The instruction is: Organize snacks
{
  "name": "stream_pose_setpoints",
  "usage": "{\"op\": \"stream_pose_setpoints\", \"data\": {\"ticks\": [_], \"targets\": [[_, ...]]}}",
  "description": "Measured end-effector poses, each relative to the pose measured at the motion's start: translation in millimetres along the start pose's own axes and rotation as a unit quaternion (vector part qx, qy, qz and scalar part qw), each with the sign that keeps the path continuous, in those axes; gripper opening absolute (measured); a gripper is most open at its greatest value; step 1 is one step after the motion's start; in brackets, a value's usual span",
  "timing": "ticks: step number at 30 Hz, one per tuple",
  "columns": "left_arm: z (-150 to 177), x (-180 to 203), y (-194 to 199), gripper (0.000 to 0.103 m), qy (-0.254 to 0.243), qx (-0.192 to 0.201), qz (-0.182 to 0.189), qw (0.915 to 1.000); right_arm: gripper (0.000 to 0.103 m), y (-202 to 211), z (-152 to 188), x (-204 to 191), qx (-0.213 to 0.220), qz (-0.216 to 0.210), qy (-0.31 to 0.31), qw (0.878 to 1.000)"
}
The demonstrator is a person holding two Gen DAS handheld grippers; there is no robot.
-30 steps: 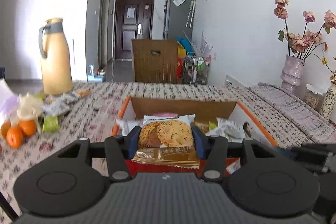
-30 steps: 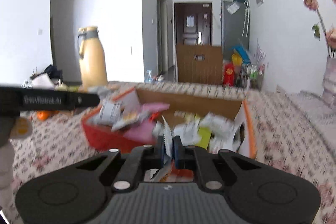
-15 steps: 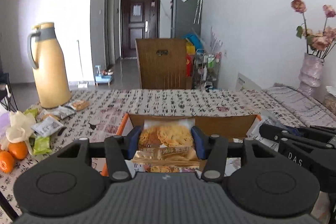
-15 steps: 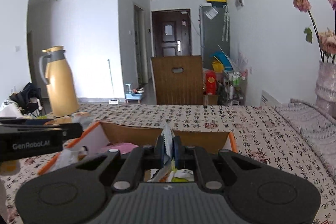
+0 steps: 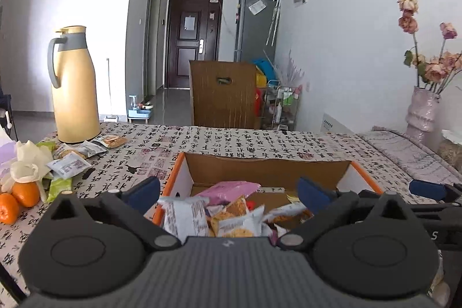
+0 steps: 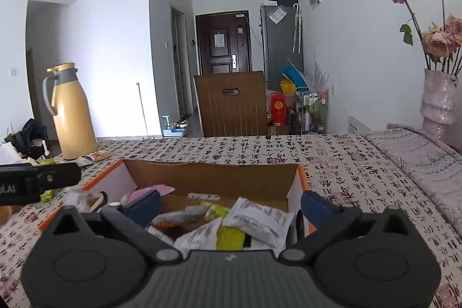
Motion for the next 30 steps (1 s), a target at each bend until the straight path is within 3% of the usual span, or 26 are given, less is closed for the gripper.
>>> {"op": "stream_pose_setpoints", "data": {"ticks": [6,13,20,30], "targets": [[24.3,-1.6,50.8,0.103,-0.017,0.013,0.002,0.9998,0.103,59.1,23.7,-11.1,0.010,-0.006,0.016,1.000],[70.3,-13.3,92.7,0.103,-0.014,-0.011,0.008,0.9998,0.103,118.9,67.3,-19.3,-0.015,-0.019,0.022,0.999],[109.3,-19.0,111.6,0.103,-0.007,-0.052,0.011,0.9986,0.103,142.0,103.8,-20.6,-0.059,-0.016,0.007,0.998],[120.6,-14.5,124.9,0.103,-0.008,-0.055,0.031,0.9980,0.103,154.0,115.4,-20.8,-0.069,-0.014,0.003,0.997]]}}
Point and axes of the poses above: each gripper's, at about its wrist camera, not at the fingertips, and y roughly against the way its jaws point, x to its right, z to its underside, the point moved 3 cm from there along -y, roughly the way its jaws point, and after that the axes turned 1 degree about -z, right-handed, at the moved point
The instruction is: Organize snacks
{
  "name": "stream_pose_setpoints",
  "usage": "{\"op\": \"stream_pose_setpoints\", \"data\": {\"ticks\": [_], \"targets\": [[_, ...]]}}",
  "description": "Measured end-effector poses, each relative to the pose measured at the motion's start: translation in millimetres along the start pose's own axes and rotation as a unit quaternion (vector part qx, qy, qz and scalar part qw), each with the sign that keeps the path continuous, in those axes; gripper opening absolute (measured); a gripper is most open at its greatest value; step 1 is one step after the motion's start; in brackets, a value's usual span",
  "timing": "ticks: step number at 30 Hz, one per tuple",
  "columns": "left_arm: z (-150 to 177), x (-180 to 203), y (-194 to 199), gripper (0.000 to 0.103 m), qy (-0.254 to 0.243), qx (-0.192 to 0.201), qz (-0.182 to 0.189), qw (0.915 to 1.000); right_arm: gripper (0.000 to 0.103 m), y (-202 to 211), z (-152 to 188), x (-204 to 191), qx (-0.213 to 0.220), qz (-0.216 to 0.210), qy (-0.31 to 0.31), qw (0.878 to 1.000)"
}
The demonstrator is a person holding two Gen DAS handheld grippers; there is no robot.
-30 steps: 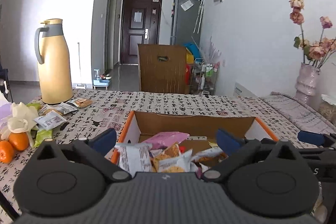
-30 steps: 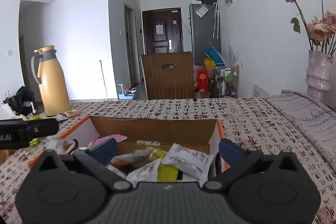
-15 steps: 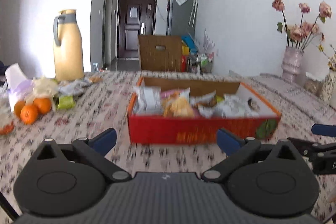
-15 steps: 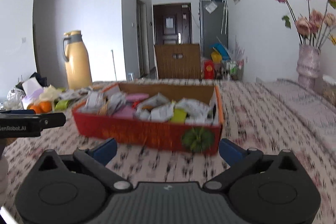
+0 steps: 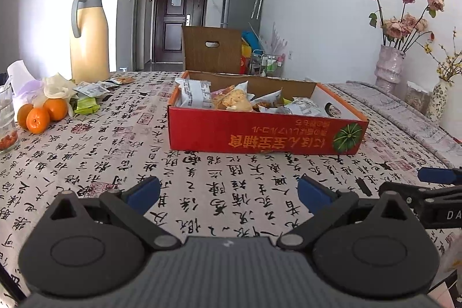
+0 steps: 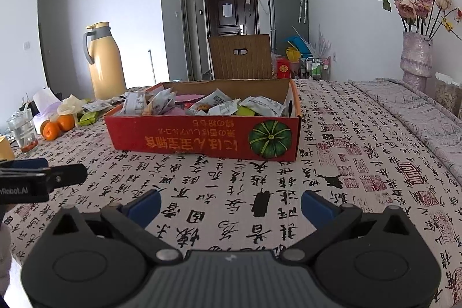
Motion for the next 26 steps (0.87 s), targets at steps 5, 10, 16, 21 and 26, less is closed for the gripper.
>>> {"op": "stream_pose_setpoints", "data": {"ticks": [5,10,16,21,26], "targets": [[1.3,1.6,2.9,0.103,-0.001,0.001,0.003,1.0000,0.103,0.6,-1.1,-0.7,0.000,-0.002,0.000,1.000],[2.6,2.8,4.7,0.103,-0.003,0.001,0.004,1.0000,0.103,0.6,-1.0,-0.9,-0.001,-0.001,0.001,1.000],[3.1,3.1,5.0,0.103,-0.004,0.001,0.004,1.0000,0.103,0.6,-0.9,-0.8,-0.001,-0.001,0.000,1.000],[3.7,3.5,5.7,0.103,-0.003,0.002,0.005,1.0000,0.103,0.5,-0.9,-0.7,-0.001,-0.002,0.001,1.000],[3.1,3.2,6.2,0.103,-0.001,0.002,0.005,1.0000,0.103,-0.1,0.8,-1.7,-0.003,-0.001,0.001,1.000]]}}
Point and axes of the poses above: each gripper's, at about its wrist camera, not at the fingertips, and y roughly against the way its jaws point, x to its right, z to its underside, the point moved 3 cm from there along -y, roughly the way its jaws point, and after that the axes turned 1 degree about -z, right-handed, at the moved point
